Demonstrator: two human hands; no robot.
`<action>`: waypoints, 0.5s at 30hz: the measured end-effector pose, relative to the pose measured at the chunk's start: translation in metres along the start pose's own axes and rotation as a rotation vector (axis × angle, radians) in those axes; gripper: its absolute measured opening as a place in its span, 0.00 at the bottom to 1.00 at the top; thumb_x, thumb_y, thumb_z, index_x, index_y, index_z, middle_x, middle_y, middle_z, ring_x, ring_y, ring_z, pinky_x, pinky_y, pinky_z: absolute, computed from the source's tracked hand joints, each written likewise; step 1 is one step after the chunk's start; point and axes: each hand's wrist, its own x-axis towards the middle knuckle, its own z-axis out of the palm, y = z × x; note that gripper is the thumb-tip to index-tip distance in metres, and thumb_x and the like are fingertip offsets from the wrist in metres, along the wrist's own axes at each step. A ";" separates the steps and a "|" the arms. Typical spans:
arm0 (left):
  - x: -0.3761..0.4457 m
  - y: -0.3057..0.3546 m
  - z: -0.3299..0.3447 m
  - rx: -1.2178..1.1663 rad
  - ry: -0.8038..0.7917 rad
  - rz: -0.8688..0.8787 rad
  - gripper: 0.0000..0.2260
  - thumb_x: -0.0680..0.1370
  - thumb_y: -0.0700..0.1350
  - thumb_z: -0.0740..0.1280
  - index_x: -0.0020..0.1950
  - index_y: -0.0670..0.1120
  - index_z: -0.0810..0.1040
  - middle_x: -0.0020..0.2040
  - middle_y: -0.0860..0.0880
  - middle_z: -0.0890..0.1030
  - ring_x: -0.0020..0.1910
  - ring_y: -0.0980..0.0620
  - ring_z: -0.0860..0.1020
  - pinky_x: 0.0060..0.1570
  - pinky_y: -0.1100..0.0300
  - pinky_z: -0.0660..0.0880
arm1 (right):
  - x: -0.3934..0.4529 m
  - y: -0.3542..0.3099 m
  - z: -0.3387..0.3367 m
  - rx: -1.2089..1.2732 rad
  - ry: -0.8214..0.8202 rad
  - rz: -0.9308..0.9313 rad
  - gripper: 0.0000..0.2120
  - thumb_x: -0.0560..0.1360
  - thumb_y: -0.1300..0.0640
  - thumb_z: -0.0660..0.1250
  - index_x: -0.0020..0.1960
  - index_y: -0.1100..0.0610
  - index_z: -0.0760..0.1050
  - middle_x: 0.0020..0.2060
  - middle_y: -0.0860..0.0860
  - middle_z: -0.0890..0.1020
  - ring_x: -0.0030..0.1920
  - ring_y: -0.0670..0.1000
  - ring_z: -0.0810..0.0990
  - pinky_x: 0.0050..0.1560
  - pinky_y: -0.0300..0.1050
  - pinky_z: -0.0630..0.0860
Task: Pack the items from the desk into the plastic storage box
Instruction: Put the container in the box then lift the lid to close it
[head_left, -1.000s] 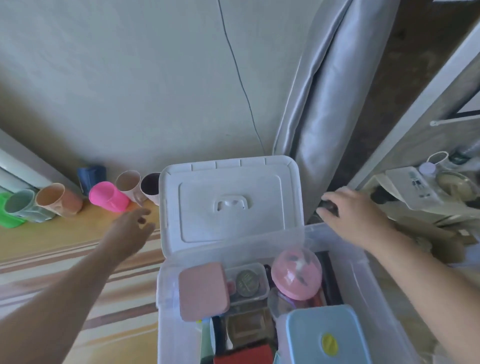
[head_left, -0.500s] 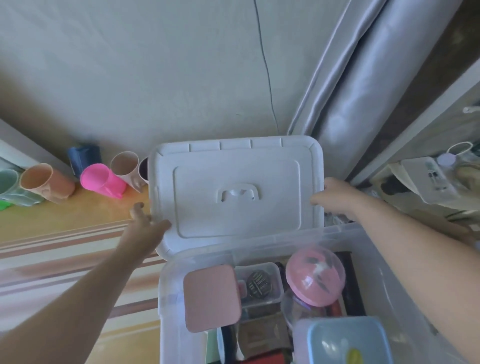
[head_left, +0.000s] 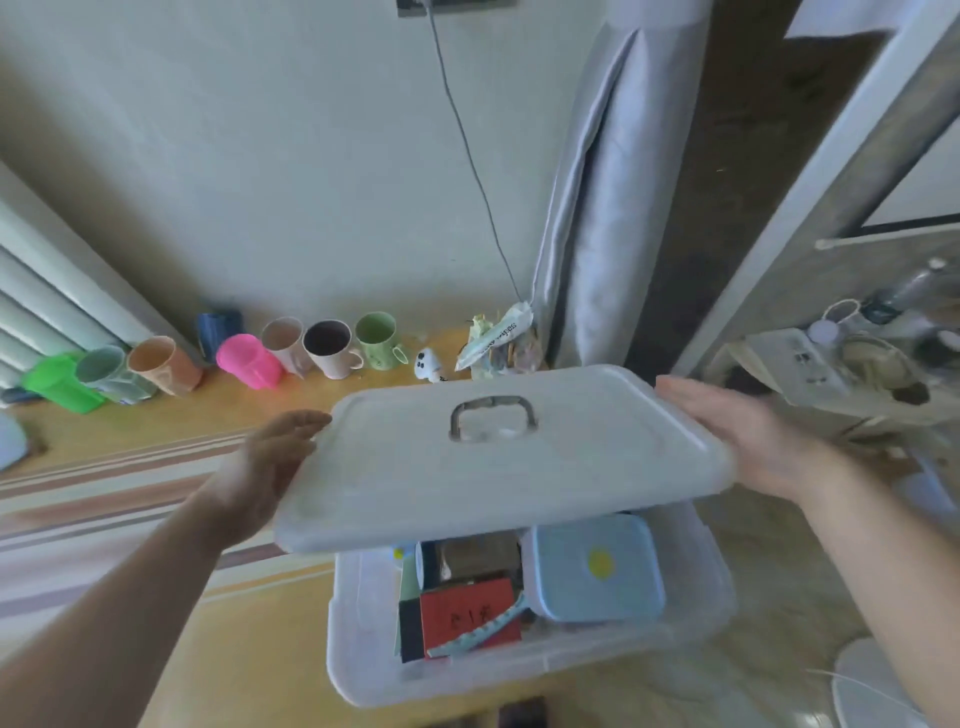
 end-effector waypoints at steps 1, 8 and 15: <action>-0.010 -0.004 0.005 0.038 -0.025 -0.014 0.22 0.66 0.38 0.66 0.60 0.46 0.80 0.60 0.33 0.78 0.46 0.44 0.81 0.43 0.53 0.75 | -0.014 0.005 0.005 0.001 -0.055 -0.009 0.20 0.83 0.62 0.63 0.69 0.43 0.78 0.69 0.50 0.81 0.67 0.52 0.80 0.67 0.55 0.75; -0.068 -0.067 0.047 0.621 0.001 0.058 0.34 0.62 0.42 0.65 0.65 0.68 0.74 0.81 0.60 0.55 0.75 0.52 0.61 0.66 0.50 0.67 | -0.053 0.081 0.034 -0.421 0.101 -0.054 0.39 0.70 0.42 0.70 0.76 0.29 0.55 0.73 0.42 0.67 0.72 0.49 0.70 0.70 0.58 0.72; -0.098 -0.135 0.045 0.978 0.081 0.201 0.26 0.85 0.48 0.63 0.79 0.64 0.59 0.82 0.63 0.40 0.78 0.49 0.63 0.70 0.52 0.66 | -0.036 0.160 0.033 -0.656 0.239 -0.105 0.47 0.73 0.24 0.57 0.84 0.43 0.46 0.83 0.44 0.54 0.82 0.51 0.57 0.79 0.60 0.62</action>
